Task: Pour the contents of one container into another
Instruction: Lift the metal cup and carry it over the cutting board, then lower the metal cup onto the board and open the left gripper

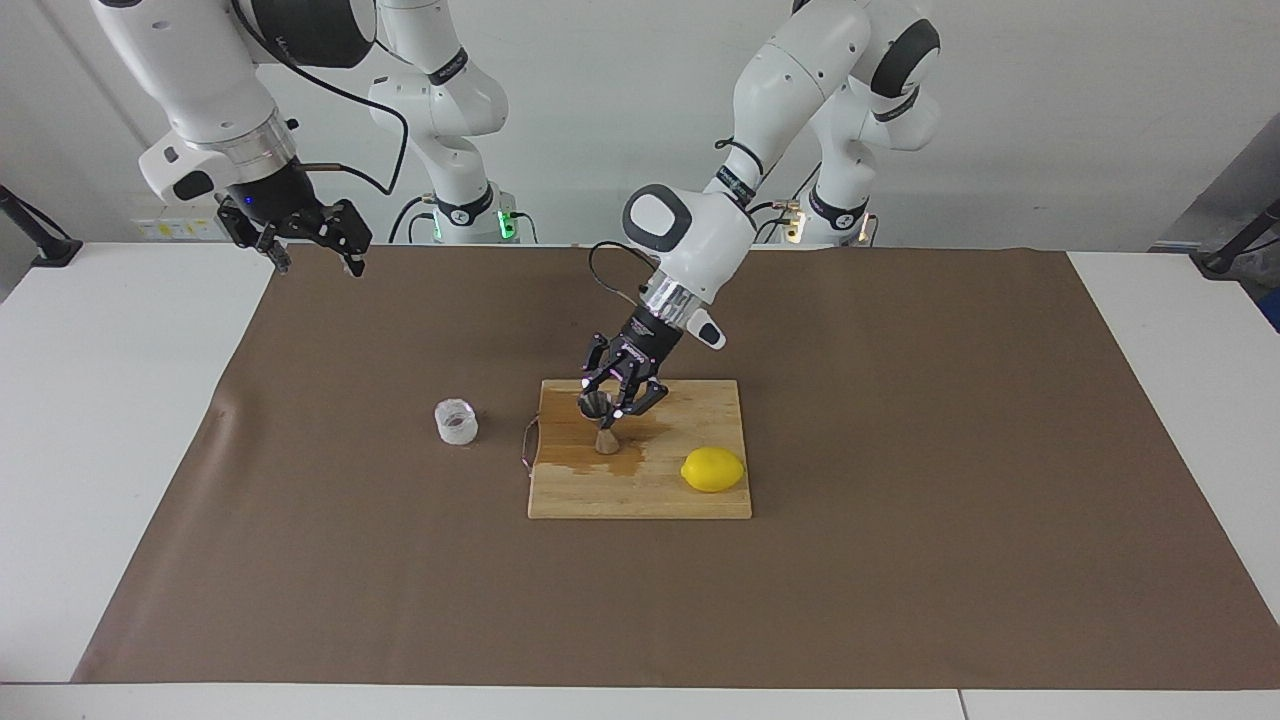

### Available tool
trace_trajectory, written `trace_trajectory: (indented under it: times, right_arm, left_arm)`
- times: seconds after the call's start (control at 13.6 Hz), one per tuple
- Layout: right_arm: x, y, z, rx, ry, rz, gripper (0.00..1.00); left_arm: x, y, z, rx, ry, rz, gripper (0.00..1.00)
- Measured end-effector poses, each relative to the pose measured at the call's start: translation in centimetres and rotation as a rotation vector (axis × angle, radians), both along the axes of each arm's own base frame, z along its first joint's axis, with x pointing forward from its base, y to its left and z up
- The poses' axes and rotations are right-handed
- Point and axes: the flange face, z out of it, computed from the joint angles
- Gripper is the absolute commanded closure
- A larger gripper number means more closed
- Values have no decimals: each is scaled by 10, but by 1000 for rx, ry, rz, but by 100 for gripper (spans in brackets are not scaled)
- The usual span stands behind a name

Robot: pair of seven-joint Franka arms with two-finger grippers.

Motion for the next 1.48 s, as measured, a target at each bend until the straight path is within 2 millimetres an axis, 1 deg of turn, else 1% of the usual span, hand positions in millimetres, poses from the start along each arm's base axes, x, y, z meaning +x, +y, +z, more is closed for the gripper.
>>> trace_trajectory:
  times: [0.07, 0.44, 0.59, 0.81, 0.89, 0.96, 1.03, 1.11, 1.18, 1.25, 1.48]
  right_arm:
    - [0, 0, 0, 0, 0, 0, 0]
    - [0, 0, 0, 0, 0, 0, 0]
    - [0, 0, 0, 0, 0, 0, 0]
    - [0, 0, 0, 0, 0, 0, 0]
    - [0, 0, 0, 0, 0, 0, 0]
    - [0, 0, 0, 0, 0, 0, 0]
    - [0, 0, 0, 0, 0, 0, 0]
    - [0, 0, 0, 0, 0, 0, 0]
    - [0, 0, 0, 0, 0, 0, 0]
    - [0, 0, 0, 0, 0, 0, 0]
    - [0, 0, 0, 0, 2, 0, 0]
  left_arm:
    - [0, 0, 0, 1, 0, 1, 76]
    - [2, 3, -2, 4, 0, 8, 76]
    - [2, 3, -2, 5, 0, 8, 62]
    - [3, 3, -3, 5, 0, 10, 55]
    - [3, 4, -3, 6, 0, 10, 50]
    - [3, 4, -3, 6, 1, 12, 38]
    - [5, 5, -4, 7, 0, 15, 36]
    - [5, 6, -4, 8, 0, 17, 30]
    - [6, 7, -4, 8, 0, 19, 18]
    - [7, 8, -4, 9, 0, 21, 0]
    - [8, 10, -4, 8, 0, 24, 0]
